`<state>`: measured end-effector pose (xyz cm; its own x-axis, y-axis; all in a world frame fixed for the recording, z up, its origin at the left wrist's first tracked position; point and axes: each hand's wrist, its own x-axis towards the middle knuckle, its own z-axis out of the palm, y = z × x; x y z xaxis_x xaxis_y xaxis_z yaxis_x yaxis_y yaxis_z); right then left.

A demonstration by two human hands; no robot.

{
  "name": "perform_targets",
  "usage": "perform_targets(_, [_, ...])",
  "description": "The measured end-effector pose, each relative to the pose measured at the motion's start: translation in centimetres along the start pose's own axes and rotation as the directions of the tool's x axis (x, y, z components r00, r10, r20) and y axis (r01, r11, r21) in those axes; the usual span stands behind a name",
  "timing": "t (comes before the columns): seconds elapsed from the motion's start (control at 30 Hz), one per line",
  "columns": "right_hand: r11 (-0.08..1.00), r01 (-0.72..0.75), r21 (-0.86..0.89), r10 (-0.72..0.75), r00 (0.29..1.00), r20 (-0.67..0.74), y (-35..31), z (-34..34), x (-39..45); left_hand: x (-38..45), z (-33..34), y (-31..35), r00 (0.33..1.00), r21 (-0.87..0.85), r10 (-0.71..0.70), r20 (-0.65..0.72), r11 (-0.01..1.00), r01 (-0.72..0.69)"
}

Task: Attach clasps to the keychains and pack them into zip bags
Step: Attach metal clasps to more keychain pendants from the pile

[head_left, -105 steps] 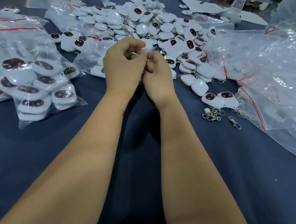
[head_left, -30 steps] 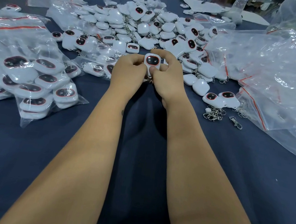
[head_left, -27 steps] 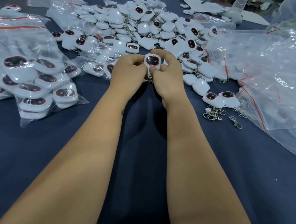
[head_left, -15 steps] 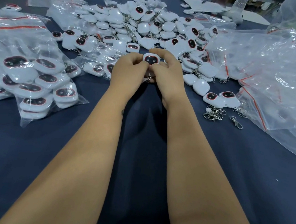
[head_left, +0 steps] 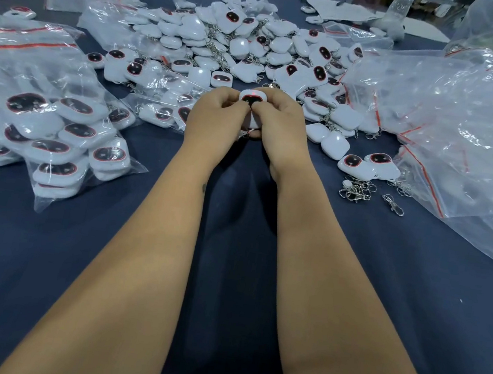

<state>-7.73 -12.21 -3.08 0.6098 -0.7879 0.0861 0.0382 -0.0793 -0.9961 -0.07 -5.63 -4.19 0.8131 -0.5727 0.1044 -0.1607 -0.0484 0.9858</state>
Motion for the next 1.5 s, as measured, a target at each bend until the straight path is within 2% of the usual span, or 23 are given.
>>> perform_targets(0.33, [0.997, 0.000, 0.073, -0.003, 0.999, 0.039, -0.4, -0.1, -0.3, -0.1, -0.1, 0.2, 1.000, 0.017, 0.003, -0.009, 1.000, -0.003])
perform_targets(0.63, [0.997, -0.012, 0.076, 0.009, 0.999, 0.033, -0.5, -0.2, -0.3, -0.7, 0.0, 0.3, 0.995, 0.081, 0.096, 0.000, 0.992, -0.095])
perform_targets(0.8, [0.999, -0.018, 0.033, 0.017, 1.000, 0.013, -0.2, 0.1, 0.1, -0.4, 0.3, 0.2, 0.995, 0.146, 0.093, -0.022, 0.985, -0.089])
perform_targets(0.9, [0.995, 0.018, -0.094, -0.016, 1.000, 0.023, 0.5, 0.3, 0.1, -0.2, 0.2, 0.4, 0.997, 0.032, 0.042, -0.069, 0.999, -0.040])
perform_targets(1.0, [0.991, 0.036, -0.126, -0.033, 0.999, 0.032, 0.7, 0.2, 0.1, -0.3, 0.0, 0.6, 0.995, -0.106, -0.012, -0.094, 0.994, 0.001])
perform_targets(1.1, [0.990, 0.029, -0.134, -0.032, 0.999, -0.015, 0.8, 0.1, 0.2, -0.3, 0.0, 0.8, 0.995, -0.102, -0.018, -0.102, 0.995, 0.007])
perform_targets(1.33, [0.997, 0.063, 0.040, -0.058, 0.992, -0.114, 0.5, -0.1, 0.5, -0.4, -0.2, 0.8, 0.997, -0.077, -0.027, -0.068, 0.997, 0.022])
perform_targets(1.5, [0.938, 0.059, 0.343, 0.009, 0.981, -0.192, 0.3, -0.6, 0.8, -0.7, 0.0, 0.7, 1.000, 0.065, 0.023, -0.001, 0.998, -0.023])
